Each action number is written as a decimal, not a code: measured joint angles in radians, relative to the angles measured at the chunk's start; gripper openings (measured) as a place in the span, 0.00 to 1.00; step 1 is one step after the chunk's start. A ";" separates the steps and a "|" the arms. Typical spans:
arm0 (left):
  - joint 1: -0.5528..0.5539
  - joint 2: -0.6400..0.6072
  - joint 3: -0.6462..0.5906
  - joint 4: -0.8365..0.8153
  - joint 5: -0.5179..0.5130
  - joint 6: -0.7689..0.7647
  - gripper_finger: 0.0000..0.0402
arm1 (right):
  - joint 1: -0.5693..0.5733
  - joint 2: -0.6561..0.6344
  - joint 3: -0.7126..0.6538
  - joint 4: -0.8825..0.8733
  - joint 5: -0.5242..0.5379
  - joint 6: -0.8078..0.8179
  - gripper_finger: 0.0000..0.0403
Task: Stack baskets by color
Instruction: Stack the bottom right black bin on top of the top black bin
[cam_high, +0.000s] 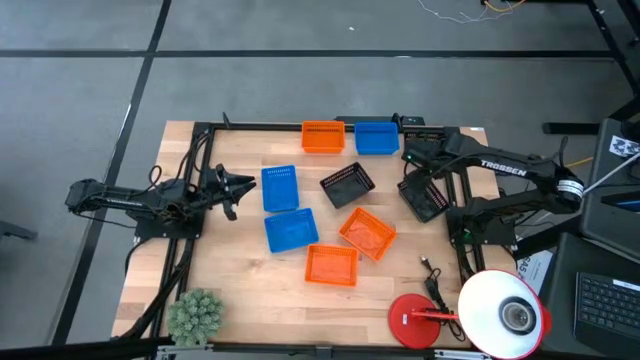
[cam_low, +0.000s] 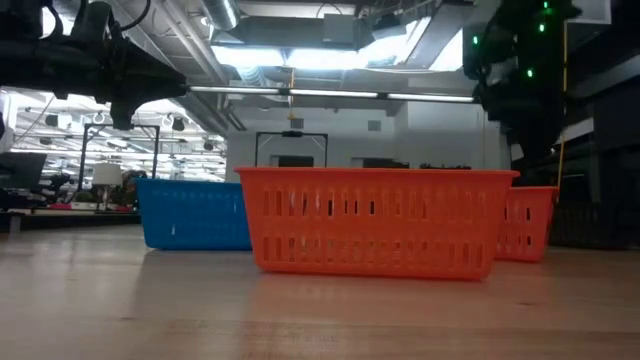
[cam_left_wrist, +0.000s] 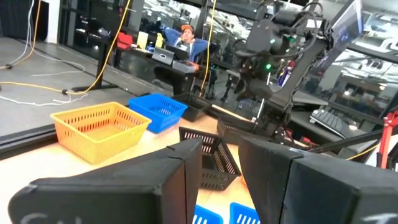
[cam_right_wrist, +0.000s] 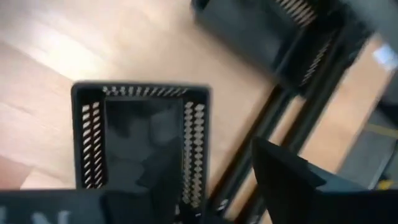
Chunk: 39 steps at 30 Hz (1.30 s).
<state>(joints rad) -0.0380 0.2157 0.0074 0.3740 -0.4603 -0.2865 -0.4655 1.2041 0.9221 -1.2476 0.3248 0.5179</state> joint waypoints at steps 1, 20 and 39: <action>0.000 0.000 0.000 0.000 0.000 0.000 0.25 | -0.009 0.000 -0.027 0.010 -0.015 0.002 0.50; 0.000 0.000 0.000 0.002 0.000 0.001 0.25 | -0.037 -0.001 -0.341 0.311 -0.058 0.140 0.48; 0.000 0.000 0.000 0.001 0.001 0.001 0.25 | -0.037 -0.001 -0.183 0.367 -0.014 -0.042 0.01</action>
<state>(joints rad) -0.0380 0.2157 0.0074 0.3752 -0.4591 -0.2852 -0.5022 1.2034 0.7391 -0.8805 0.3111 0.4763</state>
